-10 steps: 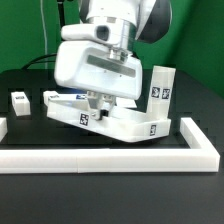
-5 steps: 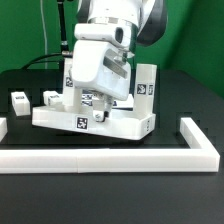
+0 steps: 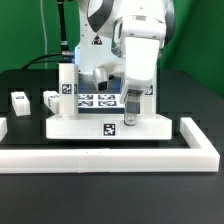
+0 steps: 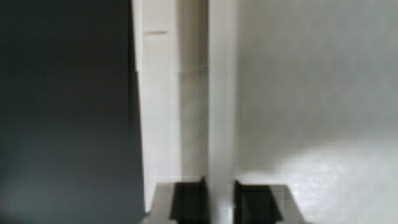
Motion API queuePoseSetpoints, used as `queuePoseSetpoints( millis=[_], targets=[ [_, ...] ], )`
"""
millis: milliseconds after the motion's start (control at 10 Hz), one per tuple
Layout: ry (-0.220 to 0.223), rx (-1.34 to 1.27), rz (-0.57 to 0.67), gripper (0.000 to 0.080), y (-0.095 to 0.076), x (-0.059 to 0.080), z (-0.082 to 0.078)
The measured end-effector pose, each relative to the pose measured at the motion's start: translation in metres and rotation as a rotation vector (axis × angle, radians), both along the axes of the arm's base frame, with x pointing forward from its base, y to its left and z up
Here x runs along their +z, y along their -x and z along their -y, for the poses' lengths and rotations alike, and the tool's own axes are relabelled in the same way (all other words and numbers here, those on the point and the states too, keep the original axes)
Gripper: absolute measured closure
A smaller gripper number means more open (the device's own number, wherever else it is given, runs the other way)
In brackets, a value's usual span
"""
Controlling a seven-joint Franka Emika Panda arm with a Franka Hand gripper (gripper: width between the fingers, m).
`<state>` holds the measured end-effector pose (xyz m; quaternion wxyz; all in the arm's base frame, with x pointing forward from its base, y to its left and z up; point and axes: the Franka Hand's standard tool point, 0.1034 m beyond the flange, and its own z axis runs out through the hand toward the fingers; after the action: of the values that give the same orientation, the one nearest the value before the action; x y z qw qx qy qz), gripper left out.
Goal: Assemble desk
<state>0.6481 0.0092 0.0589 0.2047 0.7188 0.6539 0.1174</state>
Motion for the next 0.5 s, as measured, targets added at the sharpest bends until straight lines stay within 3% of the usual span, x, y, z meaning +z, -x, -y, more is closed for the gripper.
queuePoseSetpoints(
  millis=[300, 500],
  targets=[
    [-0.004, 0.003, 0.001, 0.0732, 0.000, -0.001, -0.007],
    [-0.007, -0.007, 0.003, 0.0732, -0.012, -0.002, -0.017]
  ],
)
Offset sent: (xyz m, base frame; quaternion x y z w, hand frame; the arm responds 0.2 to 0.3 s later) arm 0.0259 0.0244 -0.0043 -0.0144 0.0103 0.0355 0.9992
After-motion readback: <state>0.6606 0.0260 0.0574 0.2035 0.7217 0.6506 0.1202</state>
